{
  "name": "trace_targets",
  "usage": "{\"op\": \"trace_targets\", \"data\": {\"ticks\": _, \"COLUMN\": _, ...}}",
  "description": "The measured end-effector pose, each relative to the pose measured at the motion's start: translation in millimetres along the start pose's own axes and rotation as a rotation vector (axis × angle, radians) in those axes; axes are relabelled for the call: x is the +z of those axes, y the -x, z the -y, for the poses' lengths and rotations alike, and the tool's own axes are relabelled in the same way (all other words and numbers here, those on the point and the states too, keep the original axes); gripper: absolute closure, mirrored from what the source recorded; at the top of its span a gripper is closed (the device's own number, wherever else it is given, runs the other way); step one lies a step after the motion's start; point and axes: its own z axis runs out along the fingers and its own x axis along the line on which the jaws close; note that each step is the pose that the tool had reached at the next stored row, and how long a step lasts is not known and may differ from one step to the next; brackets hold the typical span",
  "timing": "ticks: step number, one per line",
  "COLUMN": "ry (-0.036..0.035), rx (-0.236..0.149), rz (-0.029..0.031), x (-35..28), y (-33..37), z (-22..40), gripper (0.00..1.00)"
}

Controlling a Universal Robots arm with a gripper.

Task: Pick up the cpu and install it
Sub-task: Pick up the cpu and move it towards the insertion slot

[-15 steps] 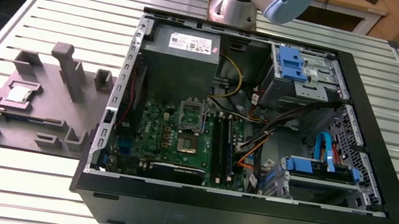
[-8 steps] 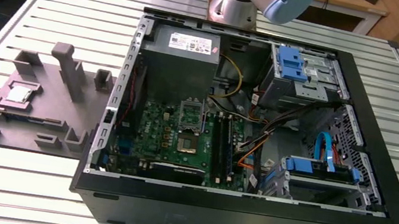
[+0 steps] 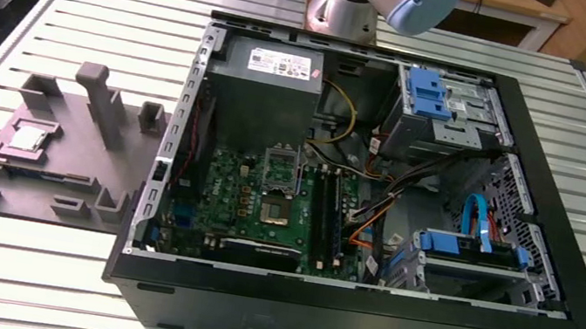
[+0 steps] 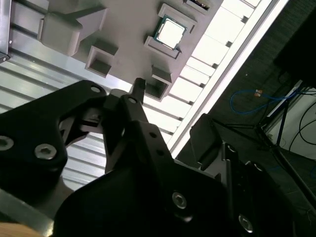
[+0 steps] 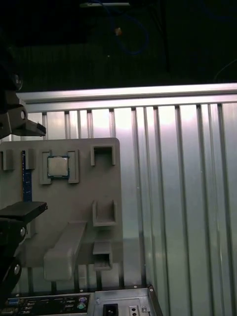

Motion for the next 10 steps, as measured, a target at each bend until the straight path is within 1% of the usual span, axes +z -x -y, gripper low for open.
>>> {"op": "trace_targets", "data": {"ticks": 1, "ry": 0.0000, "rx": 0.000, "rz": 0.0001, "x": 0.0, "y": -0.1, "z": 0.0, "gripper": 0.36}}
{"op": "trace_targets", "data": {"ticks": 3, "ry": 0.0001, "rx": 0.000, "rz": 0.0000, "x": 0.0, "y": -0.2, "z": 0.0, "gripper": 0.36}}
{"op": "trace_targets", "data": {"ticks": 4, "ry": 0.0002, "rx": -0.002, "rz": 0.0001, "x": 0.3, "y": -0.3, "z": 0.2, "gripper": 0.29}}
{"op": "trace_targets", "data": {"ticks": 10, "ry": -0.0013, "rx": -0.056, "rz": -0.0022, "x": 2.2, "y": -2.1, "z": 1.3, "gripper": 0.29}}
